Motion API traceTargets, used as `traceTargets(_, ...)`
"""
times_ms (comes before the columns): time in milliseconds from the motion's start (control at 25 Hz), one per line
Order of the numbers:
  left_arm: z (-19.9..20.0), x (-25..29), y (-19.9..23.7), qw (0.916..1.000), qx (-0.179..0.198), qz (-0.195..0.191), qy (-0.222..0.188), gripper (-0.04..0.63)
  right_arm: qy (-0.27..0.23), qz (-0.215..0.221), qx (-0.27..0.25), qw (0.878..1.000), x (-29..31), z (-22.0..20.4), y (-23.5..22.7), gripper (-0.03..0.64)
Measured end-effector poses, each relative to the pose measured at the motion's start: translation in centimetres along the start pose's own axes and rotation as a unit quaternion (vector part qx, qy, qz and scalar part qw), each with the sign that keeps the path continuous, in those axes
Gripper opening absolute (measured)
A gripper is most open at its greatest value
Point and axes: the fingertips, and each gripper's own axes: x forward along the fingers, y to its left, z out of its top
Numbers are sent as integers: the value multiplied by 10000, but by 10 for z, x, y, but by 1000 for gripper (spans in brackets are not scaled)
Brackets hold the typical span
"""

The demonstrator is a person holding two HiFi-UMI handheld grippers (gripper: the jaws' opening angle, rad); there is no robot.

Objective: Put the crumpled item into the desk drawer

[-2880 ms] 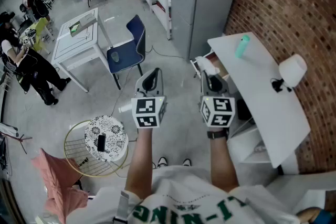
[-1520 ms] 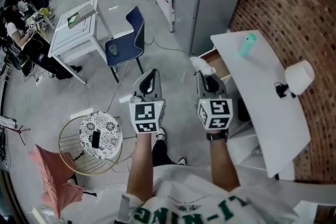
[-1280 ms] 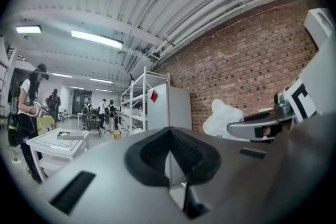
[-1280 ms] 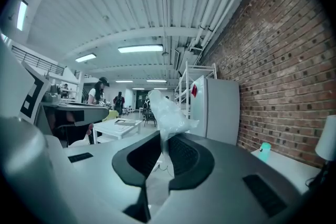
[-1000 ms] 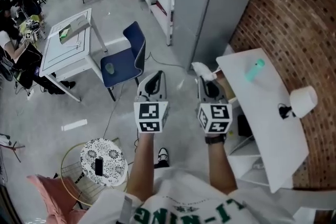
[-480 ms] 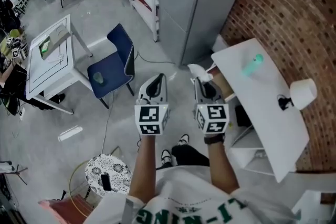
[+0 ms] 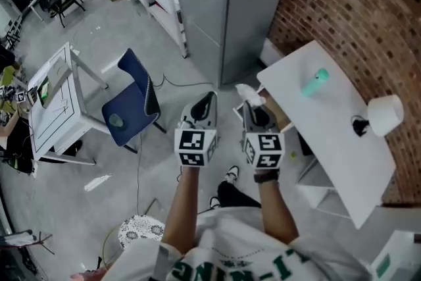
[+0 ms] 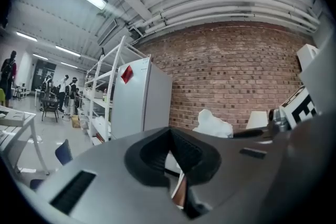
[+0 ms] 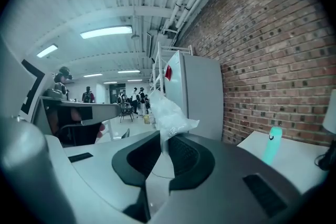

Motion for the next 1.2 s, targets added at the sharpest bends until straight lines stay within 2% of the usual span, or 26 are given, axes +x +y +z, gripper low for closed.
traceTargets(160,4,49,-7,9996,116,-213,124,-5,116,-213,94,9997,22,-4,-38,38)
traceTargets(400,-2,110,-39,9969,283,-659,309,-5,133,-596,549,9966,42,-8,-93,38)
traceTargets(760,-38,169,-64,9888,438,-1288,612,-5,527,-1133,940,9877,58,-60,-134,38)
traceTargets(920,-61,195,-69,9795,345,-1848,724,-5,801,-1586,1132,9776,63,-94,-145,38)
traceTargets(1080,-92,219,-79,9646,295,-2482,835,-5,1253,-2018,1709,9562,67,-144,-160,38)
traceTargets(1200,-120,230,-87,9546,461,-2771,995,-5,1417,-2311,2011,9413,63,-177,-174,38)
